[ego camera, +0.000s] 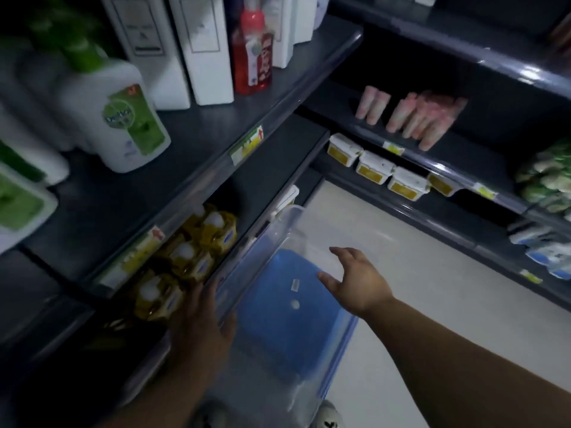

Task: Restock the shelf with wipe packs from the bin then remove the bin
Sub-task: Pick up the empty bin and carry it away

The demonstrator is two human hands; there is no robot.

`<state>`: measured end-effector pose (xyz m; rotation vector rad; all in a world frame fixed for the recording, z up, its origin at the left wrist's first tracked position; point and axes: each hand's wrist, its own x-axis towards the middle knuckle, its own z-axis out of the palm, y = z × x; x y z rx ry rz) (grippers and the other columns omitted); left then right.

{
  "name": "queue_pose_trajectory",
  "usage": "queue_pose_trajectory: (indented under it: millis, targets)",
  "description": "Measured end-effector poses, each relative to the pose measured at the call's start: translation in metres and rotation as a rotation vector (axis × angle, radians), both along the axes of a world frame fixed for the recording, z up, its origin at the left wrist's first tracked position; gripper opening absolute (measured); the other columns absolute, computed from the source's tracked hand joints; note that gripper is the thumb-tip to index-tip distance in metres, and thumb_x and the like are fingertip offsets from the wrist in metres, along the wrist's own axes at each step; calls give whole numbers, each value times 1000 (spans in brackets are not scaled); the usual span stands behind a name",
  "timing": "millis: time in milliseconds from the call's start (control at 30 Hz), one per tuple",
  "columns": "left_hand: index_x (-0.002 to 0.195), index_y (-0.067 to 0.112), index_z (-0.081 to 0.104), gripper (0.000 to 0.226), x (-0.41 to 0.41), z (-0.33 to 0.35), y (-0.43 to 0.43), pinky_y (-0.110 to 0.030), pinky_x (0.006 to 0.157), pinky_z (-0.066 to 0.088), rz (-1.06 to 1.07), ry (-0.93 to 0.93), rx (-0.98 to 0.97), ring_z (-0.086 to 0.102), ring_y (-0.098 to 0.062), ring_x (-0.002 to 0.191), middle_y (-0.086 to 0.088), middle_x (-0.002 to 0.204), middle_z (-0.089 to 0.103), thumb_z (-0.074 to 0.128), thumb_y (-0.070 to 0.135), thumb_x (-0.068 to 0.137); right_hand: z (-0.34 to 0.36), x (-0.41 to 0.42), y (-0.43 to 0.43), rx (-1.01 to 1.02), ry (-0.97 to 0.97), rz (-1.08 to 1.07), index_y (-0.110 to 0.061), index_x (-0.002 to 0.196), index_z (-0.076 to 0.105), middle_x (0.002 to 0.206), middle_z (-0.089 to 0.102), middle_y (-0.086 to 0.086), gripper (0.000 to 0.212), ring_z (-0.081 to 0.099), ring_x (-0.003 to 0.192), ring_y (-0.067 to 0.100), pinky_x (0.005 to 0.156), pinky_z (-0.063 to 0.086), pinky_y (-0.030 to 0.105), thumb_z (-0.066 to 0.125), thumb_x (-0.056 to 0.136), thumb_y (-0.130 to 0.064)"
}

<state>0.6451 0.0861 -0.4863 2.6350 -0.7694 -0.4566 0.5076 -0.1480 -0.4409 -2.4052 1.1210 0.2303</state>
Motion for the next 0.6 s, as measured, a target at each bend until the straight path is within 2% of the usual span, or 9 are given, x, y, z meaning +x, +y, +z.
queue_pose_trajectory:
  millis: [67, 100, 233, 367, 600]
  targets:
    - [137, 5, 49, 65, -18, -24, 7, -56, 101, 40, 111, -29, 30, 45, -42, 127, -22, 141, 46, 70, 33, 82, -18, 9, -21, 0, 24, 89, -29, 148, 30, 151, 31, -2, 67, 39, 133, 21, 106, 38, 33, 50, 91, -57]
    - [142, 10, 44, 68, -29, -33, 9, -54, 105, 36, 188, -13, 45, 39, -39, 132, -19, 146, 40, 69, 34, 83, -25, 14, -31, -6, 33, 134, -29, 148, 29, 152, 30, -2, 67, 39, 133, 22, 106, 38, 33, 50, 91, -57]
    - [152, 28, 14, 73, -63, -59, 9, -43, 116, 17, 409, 97, 62, 11, -25, 146, -2, 161, 6, 48, 50, 92, -50, 29, -58, -34, 46, 278, -30, 148, 30, 152, 31, -1, 67, 40, 133, 23, 106, 38, 34, 50, 91, -57]
    - [151, 27, 19, 75, -84, -68, 13, -46, 117, 17, 516, 120, -42, 6, -26, 147, -3, 160, 6, 57, 43, 89, -65, 32, -61, -36, 30, 375, -29, 148, 31, 153, 30, -1, 66, 39, 134, 22, 107, 35, 34, 51, 91, -55]
    - [153, 23, 3, 85, -100, -77, 15, -42, 118, 13, 666, 138, -138, -5, -25, 148, -3, 161, -8, 57, 38, 90, -76, 30, -78, -94, 29, 456, -29, 149, 29, 157, 24, 0, 69, 31, 140, 24, 111, 32, 37, 52, 90, -56]
